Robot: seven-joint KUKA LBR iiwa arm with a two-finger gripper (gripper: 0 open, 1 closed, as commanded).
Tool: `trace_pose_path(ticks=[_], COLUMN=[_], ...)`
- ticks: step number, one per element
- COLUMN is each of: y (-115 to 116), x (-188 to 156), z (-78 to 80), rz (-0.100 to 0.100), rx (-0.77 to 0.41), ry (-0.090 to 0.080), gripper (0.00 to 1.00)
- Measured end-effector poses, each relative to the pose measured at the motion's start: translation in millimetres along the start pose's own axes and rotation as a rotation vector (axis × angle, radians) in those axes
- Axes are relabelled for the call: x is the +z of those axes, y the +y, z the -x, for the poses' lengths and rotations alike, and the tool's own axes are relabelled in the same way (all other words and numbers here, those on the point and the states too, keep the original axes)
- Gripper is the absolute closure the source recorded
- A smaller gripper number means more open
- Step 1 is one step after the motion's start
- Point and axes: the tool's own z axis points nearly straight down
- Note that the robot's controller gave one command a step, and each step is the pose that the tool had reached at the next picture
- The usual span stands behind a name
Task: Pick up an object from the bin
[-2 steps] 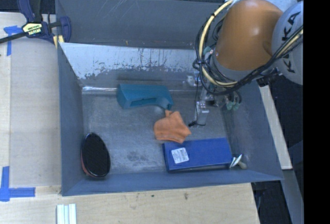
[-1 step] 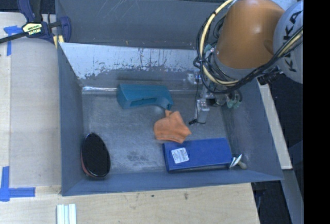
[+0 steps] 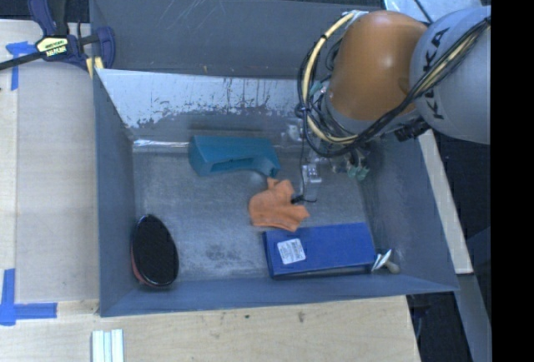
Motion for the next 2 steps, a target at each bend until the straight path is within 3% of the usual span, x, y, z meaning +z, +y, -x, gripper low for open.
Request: trace_pose_path(ticks=[1,2], y=[3.1,2.3], x=[27.2,55.8], z=[-19.1,-3.7], rz=[0.000,0.000], rx=[0.072,0.128], ry=[0.015,0.005], gripper=[0.00,0.00])
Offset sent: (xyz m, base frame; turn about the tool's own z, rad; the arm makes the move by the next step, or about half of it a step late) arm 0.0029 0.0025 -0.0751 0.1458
